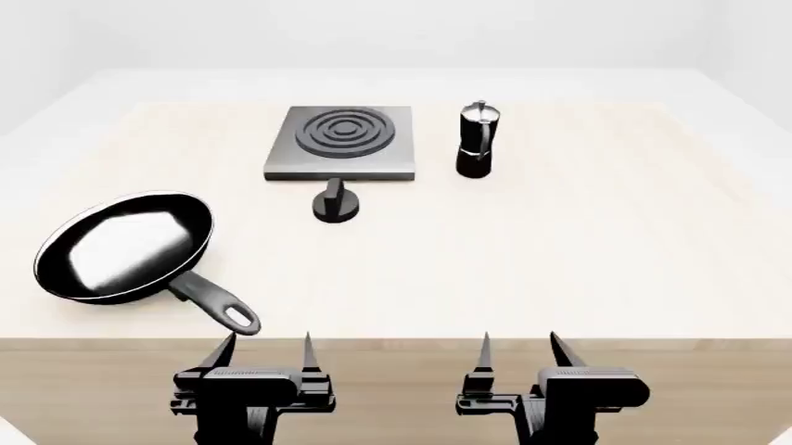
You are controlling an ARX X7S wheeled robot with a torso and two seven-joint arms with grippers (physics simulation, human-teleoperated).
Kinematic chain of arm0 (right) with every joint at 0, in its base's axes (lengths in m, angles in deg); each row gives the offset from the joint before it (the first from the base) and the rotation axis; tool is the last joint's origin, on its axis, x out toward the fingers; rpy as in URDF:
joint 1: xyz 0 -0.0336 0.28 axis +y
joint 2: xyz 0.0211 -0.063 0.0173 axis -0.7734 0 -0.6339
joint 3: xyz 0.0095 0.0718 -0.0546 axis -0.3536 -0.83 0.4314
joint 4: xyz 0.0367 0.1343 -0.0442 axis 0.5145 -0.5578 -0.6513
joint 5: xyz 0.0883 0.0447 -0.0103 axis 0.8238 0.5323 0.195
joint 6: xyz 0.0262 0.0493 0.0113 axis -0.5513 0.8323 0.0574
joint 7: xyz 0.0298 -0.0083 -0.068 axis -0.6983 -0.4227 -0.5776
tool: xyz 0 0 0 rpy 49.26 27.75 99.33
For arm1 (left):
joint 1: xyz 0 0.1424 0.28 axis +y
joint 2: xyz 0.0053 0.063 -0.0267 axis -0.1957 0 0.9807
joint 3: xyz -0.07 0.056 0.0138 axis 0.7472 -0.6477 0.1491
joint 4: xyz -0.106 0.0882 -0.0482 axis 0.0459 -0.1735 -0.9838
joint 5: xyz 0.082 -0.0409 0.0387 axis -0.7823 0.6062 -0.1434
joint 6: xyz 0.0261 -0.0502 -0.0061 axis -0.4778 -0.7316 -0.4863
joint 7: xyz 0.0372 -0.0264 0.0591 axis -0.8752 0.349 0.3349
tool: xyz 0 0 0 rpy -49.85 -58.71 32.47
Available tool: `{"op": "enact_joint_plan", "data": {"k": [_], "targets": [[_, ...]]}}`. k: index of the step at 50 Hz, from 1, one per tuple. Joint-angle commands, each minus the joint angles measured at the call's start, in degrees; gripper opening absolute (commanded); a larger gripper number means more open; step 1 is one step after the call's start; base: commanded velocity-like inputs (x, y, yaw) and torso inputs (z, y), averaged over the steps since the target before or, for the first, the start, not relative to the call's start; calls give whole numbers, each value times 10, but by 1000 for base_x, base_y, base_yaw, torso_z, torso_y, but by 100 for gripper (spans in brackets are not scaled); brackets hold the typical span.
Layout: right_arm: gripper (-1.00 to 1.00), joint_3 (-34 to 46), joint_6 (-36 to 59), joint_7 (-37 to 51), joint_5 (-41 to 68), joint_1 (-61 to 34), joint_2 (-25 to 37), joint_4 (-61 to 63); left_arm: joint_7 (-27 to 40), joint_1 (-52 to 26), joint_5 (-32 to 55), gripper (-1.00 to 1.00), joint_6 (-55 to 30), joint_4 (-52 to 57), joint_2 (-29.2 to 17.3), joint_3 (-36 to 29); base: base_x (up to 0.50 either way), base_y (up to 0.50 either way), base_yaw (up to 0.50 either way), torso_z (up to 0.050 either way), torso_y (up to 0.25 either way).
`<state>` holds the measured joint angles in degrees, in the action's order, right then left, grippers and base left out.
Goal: Turn on the stove and put the moka pot on it.
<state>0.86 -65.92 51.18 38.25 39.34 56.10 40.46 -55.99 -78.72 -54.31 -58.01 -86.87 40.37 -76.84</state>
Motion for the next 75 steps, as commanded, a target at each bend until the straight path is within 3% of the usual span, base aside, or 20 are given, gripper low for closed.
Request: {"op": "enact_joint_plan", "data": {"k": [1, 2, 7, 16, 18, 22, 26, 39, 47, 75], "targets": [[100, 18, 0, 18, 14, 0, 14, 0, 8, 0, 7, 100, -1, 0, -7, -8, 0, 0, 0, 0, 0], [100, 21, -31, 19, 15, -2, 16, -33, 10, 0, 14, 100, -1, 0, -9, -10, 0, 0, 0, 0, 0], [100, 33, -2, 31, 15, -3, 24, -1, -5, 5, 60, 100, -8, 12, -21, -18, 0, 0, 0, 0, 0], [100, 48, -16, 50, 10, -12, 34, 9, 22, 10, 28, 100, -23, 65, -43, -40, 0, 0, 0, 0, 0], [100, 42, 44, 53, 23, -16, 36, 85, 18, 13, 23, 100, -36, 104, -54, -46, 0, 0, 0, 0, 0], [100, 44, 77, 61, 18, -33, 46, 155, 38, 7, 15, 100, -65, 194, -69, -25, 0, 0, 0, 0, 0], [100, 41, 146, 60, 36, -62, 52, 239, 42, -11, 8, 100, -137, 292, -86, -18, 0, 0, 0, 0, 0], [100, 39, 260, 73, 42, -129, 74, 380, 46, -75, 6, 100, -265, 472, -108, -22, 0, 0, 0, 0, 0], [100, 33, 275, 79, 54, -141, 79, 395, 53, -88, -19, 100, -298, 489, -121, -48, 0, 0, 0, 12, 0], [100, 54, 238, 99, 57, -119, 85, 399, 65, -68, 19, 100, -263, 475, -126, -46, 0, 0, 0, 50, 0]]}}
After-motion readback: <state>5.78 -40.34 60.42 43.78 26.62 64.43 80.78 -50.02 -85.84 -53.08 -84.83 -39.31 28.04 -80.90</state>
